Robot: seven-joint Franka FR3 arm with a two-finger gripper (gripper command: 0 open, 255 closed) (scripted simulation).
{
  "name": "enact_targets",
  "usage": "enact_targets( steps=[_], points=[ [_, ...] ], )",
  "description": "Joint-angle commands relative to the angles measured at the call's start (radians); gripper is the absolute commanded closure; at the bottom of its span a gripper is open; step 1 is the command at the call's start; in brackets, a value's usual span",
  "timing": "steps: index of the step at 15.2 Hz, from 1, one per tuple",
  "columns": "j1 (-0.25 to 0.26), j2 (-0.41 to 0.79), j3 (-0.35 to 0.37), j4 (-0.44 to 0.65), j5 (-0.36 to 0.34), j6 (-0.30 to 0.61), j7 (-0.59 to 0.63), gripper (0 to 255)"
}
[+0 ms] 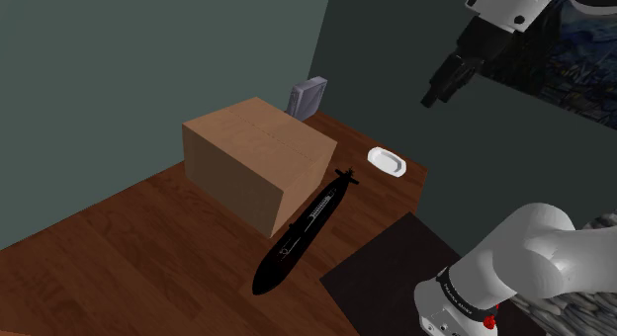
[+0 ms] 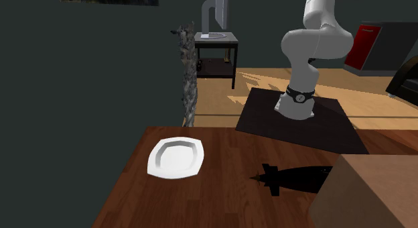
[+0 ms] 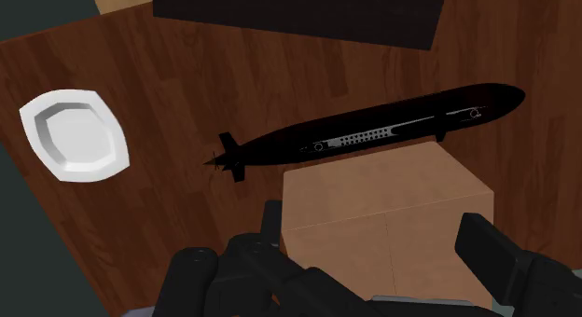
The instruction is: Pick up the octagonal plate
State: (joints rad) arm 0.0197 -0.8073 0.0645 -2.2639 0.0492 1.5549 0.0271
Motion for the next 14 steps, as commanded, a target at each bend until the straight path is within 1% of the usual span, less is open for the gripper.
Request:
enact_targets(
  steps=[1, 8, 14],
  points=[
    [0.0, 0.0, 0.0, 0.0, 0.0, 0.0, 0.0, 0],
    [-0.034, 0.05, -0.037, -0.164, -0.084, 0.207, -0.064, 0],
    [-0.076, 0.147, -0.073, -0.261, -0.163, 0.4, -0.105, 0]
  ],
)
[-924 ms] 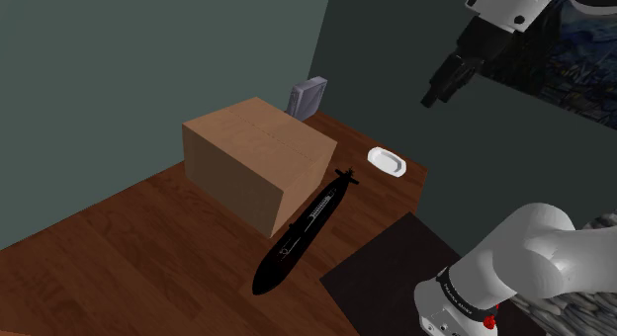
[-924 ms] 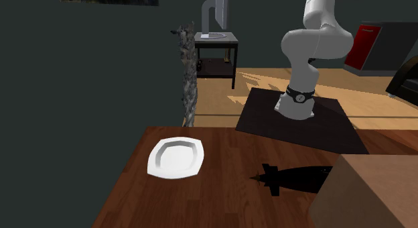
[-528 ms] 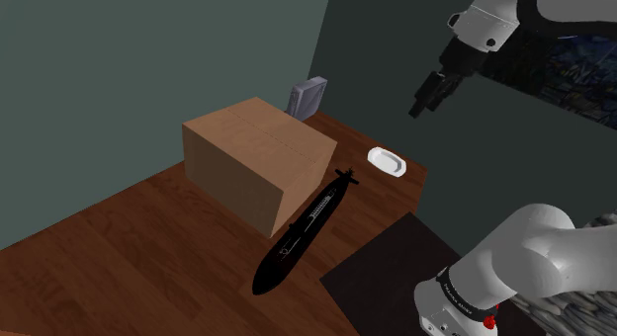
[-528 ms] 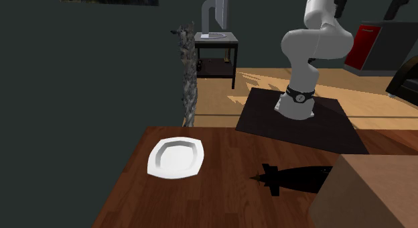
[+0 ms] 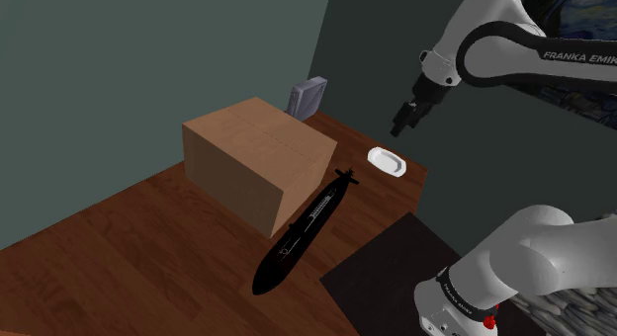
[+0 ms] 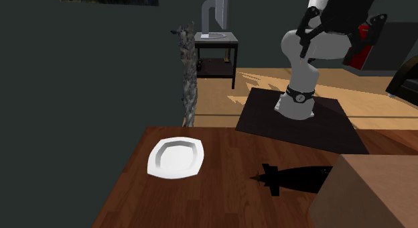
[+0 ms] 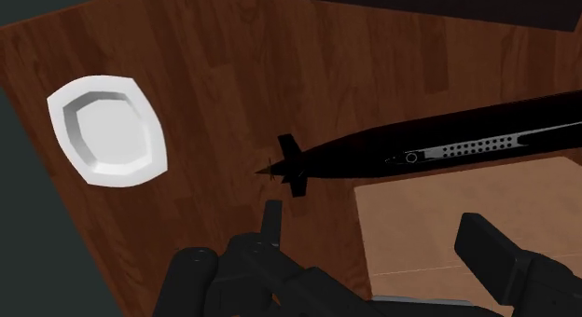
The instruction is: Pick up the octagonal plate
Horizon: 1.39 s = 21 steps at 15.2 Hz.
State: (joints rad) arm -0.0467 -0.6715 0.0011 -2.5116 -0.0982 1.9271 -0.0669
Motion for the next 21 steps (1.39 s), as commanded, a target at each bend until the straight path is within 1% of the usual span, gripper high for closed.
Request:
enact_targets(
  steps=[1, 6, 11, 16, 21],
  points=[
    [-0.017, 0.032, -0.016, -0.025, -0.03, 0.061, -0.017, 0],
    [-0.062, 0.159, -0.046, -0.063, -0.104, 0.23, -0.036, 0],
    [-0.112, 0.317, -0.075, -0.063, -0.186, 0.396, -0.04, 0],
    [-0.165, 0.495, -0.1, -0.025, -0.28, 0.546, -0.024, 0],
    [-0.209, 0.683, -0.13, 0.052, -0.384, 0.67, 0.011, 0]
  ],
)
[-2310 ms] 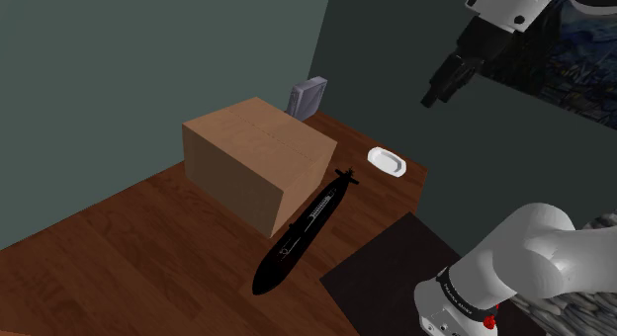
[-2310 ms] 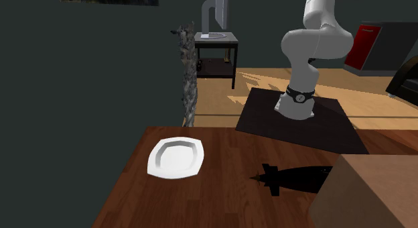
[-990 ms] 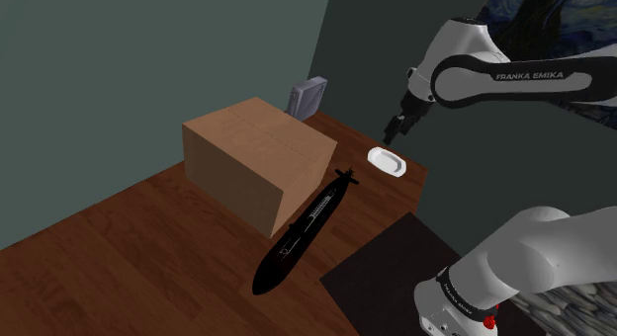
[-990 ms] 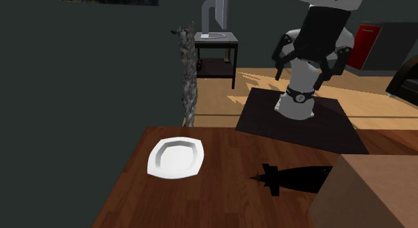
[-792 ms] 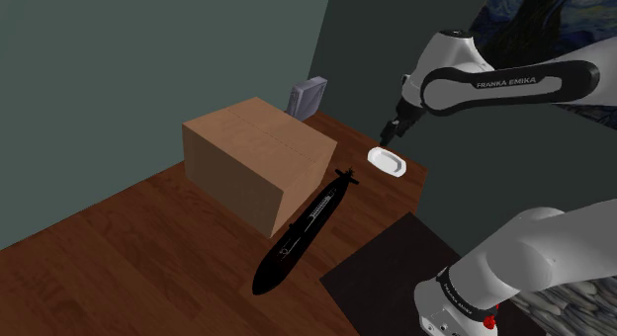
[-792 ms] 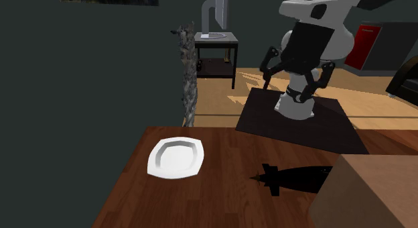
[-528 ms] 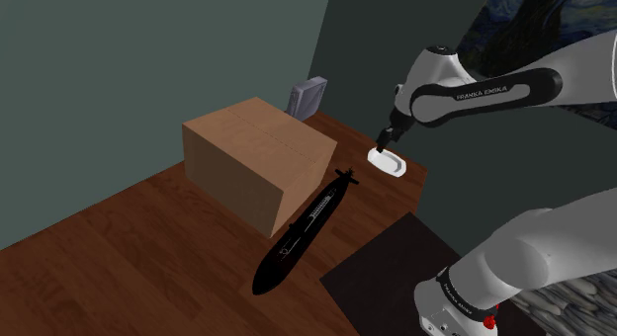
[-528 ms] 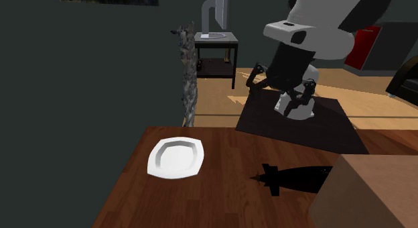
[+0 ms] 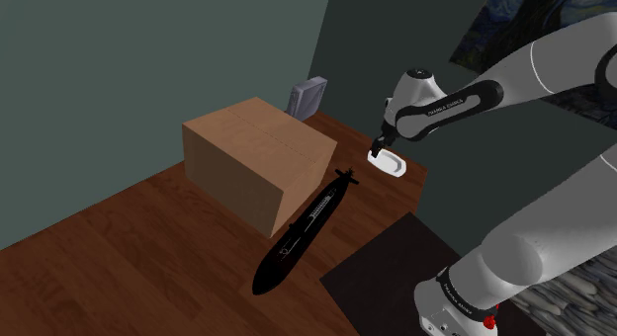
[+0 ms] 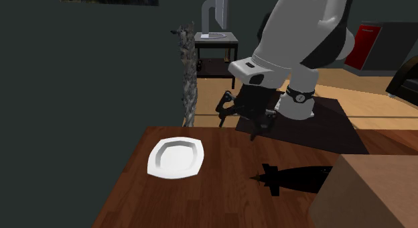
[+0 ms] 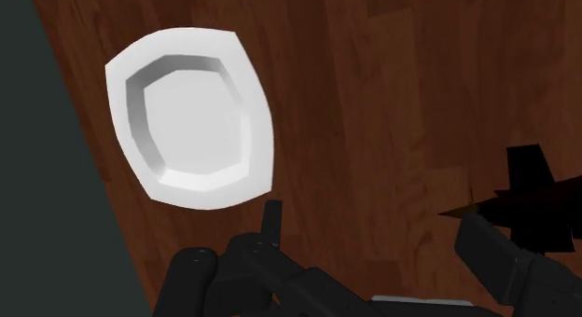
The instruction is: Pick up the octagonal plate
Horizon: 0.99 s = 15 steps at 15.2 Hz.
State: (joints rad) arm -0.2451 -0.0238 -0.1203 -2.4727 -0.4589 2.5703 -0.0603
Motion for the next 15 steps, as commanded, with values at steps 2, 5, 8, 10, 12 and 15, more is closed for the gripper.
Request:
enact_targets(
  steps=[2, 5, 8, 10, 12, 15],
  points=[
    [-0.024, 0.111, -0.024, 0.053, -0.064, 0.068, 0.021, 0],
    [-0.038, 0.223, -0.05, 0.123, -0.119, 0.121, 0.045, 0],
    [-0.048, 0.335, -0.078, 0.202, -0.161, 0.166, 0.062, 0],
    [-0.054, 0.41, -0.096, 0.26, -0.18, 0.191, 0.069, 0],
    [-0.051, 0.424, -0.1, 0.265, -0.187, 0.201, 0.077, 0],
    [-0.044, 0.463, -0.112, 0.273, -0.204, 0.231, 0.103, 0]
  ],
)
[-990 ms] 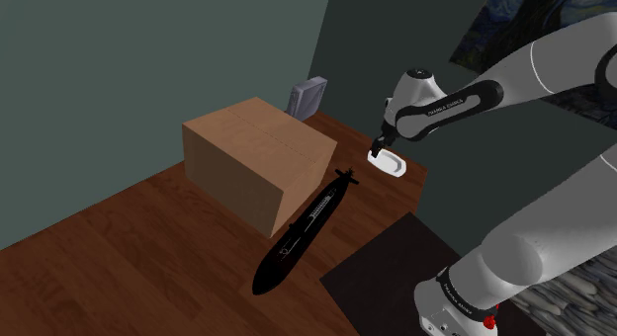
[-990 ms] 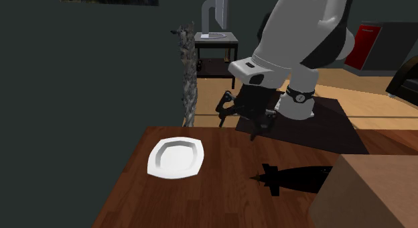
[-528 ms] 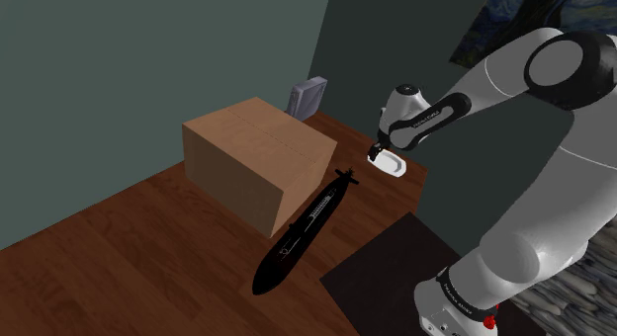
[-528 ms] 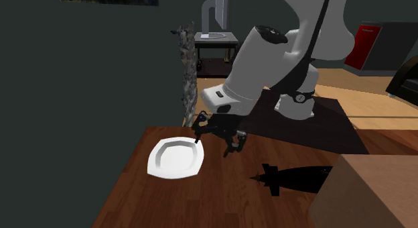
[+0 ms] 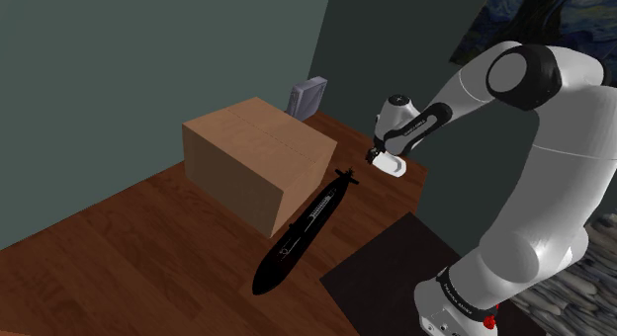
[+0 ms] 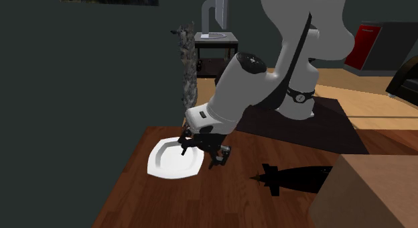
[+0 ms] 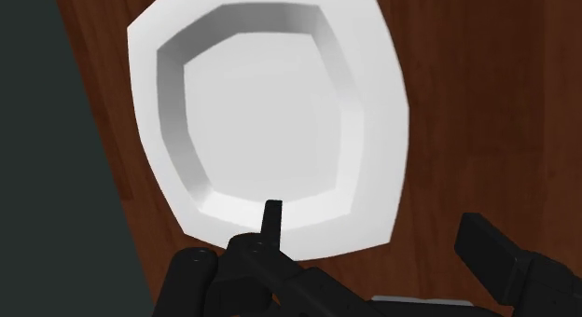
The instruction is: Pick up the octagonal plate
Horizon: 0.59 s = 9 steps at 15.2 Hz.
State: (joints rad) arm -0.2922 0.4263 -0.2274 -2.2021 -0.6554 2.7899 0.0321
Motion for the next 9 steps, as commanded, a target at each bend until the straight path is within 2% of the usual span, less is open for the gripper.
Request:
enact_targets(
  steps=[1, 5, 6, 9],
  points=[
    [0.006, 0.026, -0.009, 0.005, -0.013, 0.021, 0.019, 0],
    [0.013, 0.061, -0.02, 0.015, -0.027, 0.045, 0.04, 0],
    [0.013, 0.058, -0.02, 0.013, -0.026, 0.045, 0.039, 255],
    [0.013, 0.059, -0.02, 0.013, -0.027, 0.045, 0.039, 255]
  ],
)
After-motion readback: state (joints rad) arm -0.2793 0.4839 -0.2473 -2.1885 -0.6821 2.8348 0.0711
